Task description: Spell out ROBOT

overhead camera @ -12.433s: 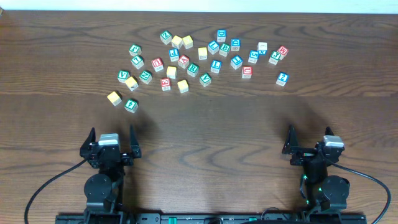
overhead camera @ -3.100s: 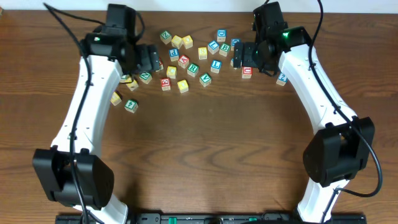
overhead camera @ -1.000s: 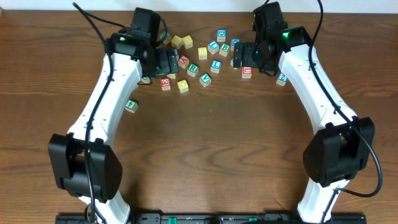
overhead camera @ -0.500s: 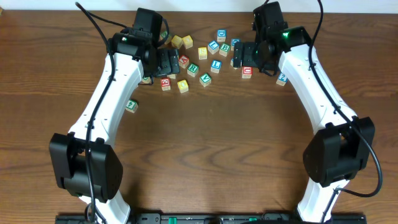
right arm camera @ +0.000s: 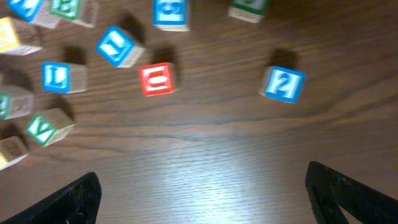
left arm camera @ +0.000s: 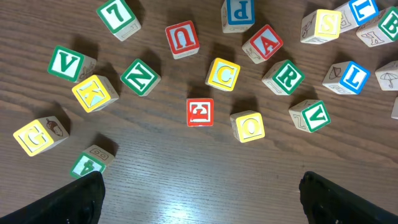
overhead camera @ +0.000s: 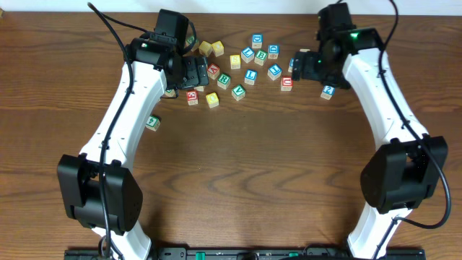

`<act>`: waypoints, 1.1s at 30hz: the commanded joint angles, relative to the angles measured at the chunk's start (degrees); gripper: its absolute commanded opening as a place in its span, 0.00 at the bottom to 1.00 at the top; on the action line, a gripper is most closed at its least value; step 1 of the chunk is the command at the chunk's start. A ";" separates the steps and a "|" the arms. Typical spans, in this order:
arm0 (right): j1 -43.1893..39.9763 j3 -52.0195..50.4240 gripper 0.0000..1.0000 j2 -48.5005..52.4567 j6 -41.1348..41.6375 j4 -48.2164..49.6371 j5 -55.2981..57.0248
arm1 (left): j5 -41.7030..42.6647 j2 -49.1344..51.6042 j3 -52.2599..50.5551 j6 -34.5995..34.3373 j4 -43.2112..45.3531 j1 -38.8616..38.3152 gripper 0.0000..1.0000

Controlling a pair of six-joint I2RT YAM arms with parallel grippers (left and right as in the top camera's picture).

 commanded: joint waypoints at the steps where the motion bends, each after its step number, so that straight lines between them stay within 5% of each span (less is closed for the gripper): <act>1: -1.09 1.05 0.99 0.26 -0.70 -0.31 0.13 | -0.17 0.39 0.20 -0.55 0.00 0.02 0.98; 33: -1.09 1.05 0.91 0.28 2.58 0.74 0.59 | -0.22 0.39 -0.02 -0.55 0.02 0.02 0.98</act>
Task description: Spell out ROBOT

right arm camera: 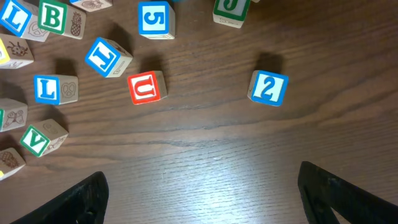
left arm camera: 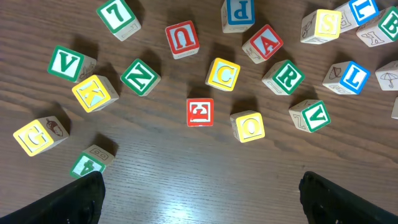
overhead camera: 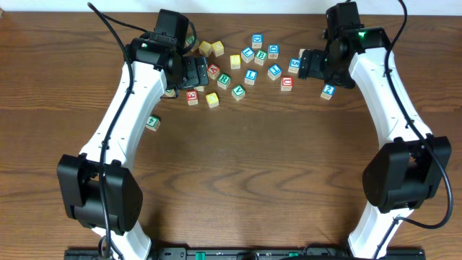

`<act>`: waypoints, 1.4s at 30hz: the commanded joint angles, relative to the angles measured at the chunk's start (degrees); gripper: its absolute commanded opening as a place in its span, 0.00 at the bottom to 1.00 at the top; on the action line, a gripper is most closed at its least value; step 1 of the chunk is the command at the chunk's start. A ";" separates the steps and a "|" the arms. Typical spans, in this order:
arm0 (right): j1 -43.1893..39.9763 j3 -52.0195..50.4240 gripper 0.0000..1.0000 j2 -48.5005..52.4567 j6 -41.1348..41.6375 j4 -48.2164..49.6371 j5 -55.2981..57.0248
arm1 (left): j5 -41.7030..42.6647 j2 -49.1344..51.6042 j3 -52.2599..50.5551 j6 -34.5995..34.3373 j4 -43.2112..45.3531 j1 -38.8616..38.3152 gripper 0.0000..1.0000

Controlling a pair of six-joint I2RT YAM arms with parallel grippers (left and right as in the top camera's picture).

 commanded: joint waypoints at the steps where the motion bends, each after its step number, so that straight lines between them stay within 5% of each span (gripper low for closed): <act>1: 0.02 1.05 0.91 0.28 1.62 0.26 0.48 | -0.22 0.39 -0.02 -0.55 0.02 0.02 0.98; 26: 1.49 1.05 0.99 0.28 2.62 3.37 0.04 | -0.20 0.39 -0.02 -0.46 7.65 0.02 0.99; 42: 1.49 1.05 0.99 0.28 2.62 3.37 0.07 | -0.31 1.33 -0.02 5.75 9.86 0.02 0.97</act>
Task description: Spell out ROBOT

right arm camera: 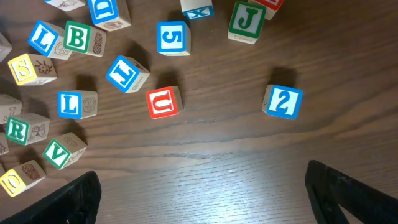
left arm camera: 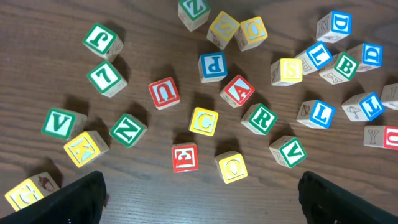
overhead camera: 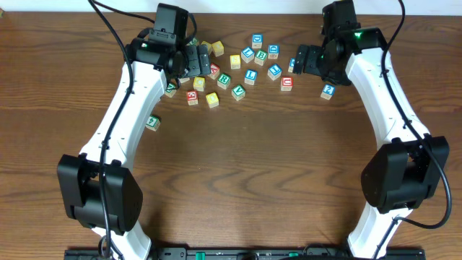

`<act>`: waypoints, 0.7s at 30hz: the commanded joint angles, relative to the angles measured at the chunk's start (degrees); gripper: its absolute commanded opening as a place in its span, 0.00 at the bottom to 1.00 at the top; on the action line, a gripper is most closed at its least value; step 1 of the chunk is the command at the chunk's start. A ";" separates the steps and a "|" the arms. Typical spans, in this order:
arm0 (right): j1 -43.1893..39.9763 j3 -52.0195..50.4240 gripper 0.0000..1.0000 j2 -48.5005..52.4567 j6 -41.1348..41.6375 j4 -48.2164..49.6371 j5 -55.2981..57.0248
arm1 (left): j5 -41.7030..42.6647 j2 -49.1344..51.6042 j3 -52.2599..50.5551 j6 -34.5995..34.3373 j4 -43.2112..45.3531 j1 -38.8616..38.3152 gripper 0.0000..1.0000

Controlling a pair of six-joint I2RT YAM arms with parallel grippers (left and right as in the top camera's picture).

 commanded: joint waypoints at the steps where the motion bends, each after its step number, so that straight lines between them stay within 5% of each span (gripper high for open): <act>1: 0.42 1.05 0.99 0.28 0.48 0.02 0.07 | -0.26 1.40 -0.02 1.81 1.18 0.02 0.97; 21: 0.50 1.05 0.99 0.28 0.48 0.02 0.07 | 3.43 7.65 6.69 3.54 7.39 -0.42 0.95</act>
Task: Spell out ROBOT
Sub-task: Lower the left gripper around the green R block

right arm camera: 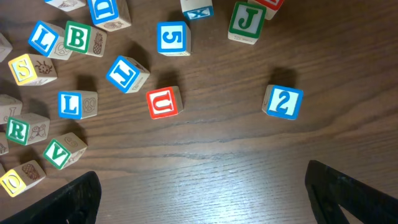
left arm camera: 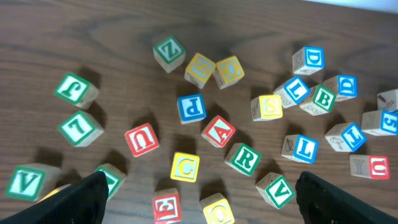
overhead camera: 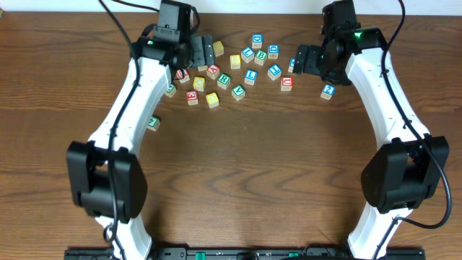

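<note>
Lettered wooden blocks lie scattered at the far side of the table. My left gripper hangs open above them, holding nothing. A green R and a yellow O lie between its fingertips, and a green B is farther right. My right gripper is open over bare wood. In its view a red U and a blue 2 lie ahead, with the green R and green B at the left. In the overhead view the left gripper and right gripper flank the pile.
A lone green block lies apart at the left, beside the left arm. The table's far edge runs just beyond the pile. A green V, a yellow C and a red A crowd the R.
My left gripper has moved toward the far edge, so the blocks sit lower and smaller in its view. The right arm is unchanged. No block has moved.
At first my left gripper hung open low over the red block and yellow O, while the right was near the red U and blue 2. The right shifted slightly, then both were higher with more blocks in view. Now the left is farther back. Nothing was picked up.
</note>
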`<act>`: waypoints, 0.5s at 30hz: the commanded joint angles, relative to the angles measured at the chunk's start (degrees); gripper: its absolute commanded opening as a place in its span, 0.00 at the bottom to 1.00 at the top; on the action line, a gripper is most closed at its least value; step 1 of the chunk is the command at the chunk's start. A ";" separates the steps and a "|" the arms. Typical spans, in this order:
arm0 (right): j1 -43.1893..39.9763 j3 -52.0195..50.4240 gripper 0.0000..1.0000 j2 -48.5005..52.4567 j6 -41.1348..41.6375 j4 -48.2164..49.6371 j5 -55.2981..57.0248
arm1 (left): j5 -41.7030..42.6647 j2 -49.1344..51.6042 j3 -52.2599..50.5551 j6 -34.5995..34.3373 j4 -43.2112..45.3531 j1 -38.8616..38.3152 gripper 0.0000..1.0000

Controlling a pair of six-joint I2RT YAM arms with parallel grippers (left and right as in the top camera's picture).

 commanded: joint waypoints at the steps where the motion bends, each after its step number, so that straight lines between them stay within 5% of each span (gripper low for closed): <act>1: 0.50 1.05 0.99 0.28 0.48 -0.04 0.09 | 1.42 3.54 5.99 1.53 -1.68 -0.46 0.95; 6: 0.50 1.05 0.99 0.28 0.48 -0.04 0.07 | 1.55 8.44 14.69 5.27 -7.50 -1.68 0.95; 15: 0.50 1.05 0.99 0.28 0.48 -0.07 0.09 | 1.53 10.73 15.52 6.01 -8.79 -2.86 0.91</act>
